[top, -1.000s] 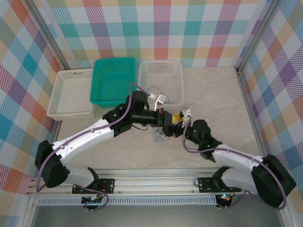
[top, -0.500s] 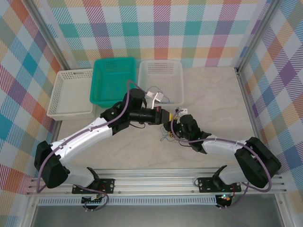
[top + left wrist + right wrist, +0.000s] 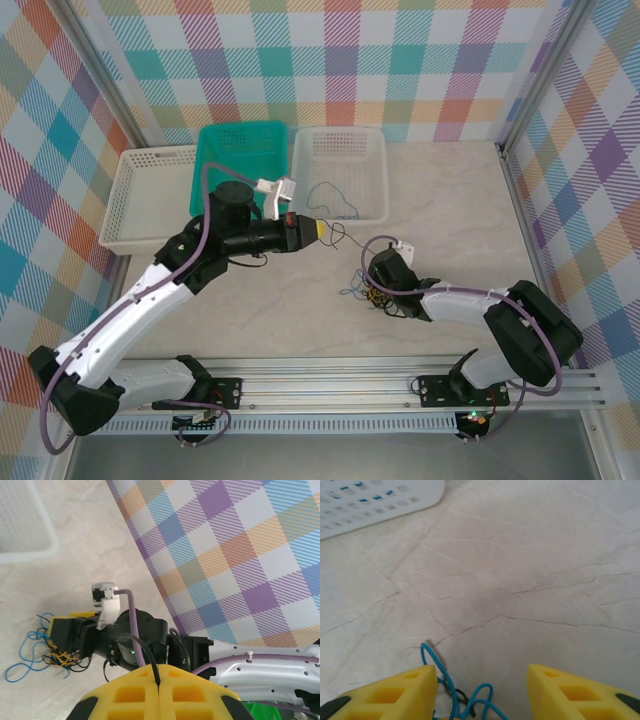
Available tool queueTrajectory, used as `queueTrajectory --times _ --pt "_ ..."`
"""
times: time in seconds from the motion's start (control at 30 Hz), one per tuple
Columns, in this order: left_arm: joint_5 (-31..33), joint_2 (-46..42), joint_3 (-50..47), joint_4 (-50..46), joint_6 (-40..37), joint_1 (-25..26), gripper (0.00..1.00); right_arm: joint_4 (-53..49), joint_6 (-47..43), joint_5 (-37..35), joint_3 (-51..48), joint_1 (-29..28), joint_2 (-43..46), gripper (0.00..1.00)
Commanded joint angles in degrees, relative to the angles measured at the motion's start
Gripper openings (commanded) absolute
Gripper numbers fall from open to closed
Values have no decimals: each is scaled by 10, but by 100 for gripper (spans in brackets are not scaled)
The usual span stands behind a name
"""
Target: Untangle the cables
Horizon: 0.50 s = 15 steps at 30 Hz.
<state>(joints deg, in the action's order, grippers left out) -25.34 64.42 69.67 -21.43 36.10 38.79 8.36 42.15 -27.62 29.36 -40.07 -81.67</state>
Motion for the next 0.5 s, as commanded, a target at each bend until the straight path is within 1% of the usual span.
queueTrajectory --times 0.0,0.33,0.4,0.47 --pt "47 -24 2 -44 -20 -18 0 -28 23 -24 -5 6 -1 51" --pt "135 -51 14 -126 -46 -51 0 -50 30 -40 -7 17 13 54" --pt "166 -58 19 -142 -49 -55 0 -49 36 -46 -12 21 18 56" --pt "216 -64 23 -163 -54 -55 0 -40 36 -48 -20 22 27 57"
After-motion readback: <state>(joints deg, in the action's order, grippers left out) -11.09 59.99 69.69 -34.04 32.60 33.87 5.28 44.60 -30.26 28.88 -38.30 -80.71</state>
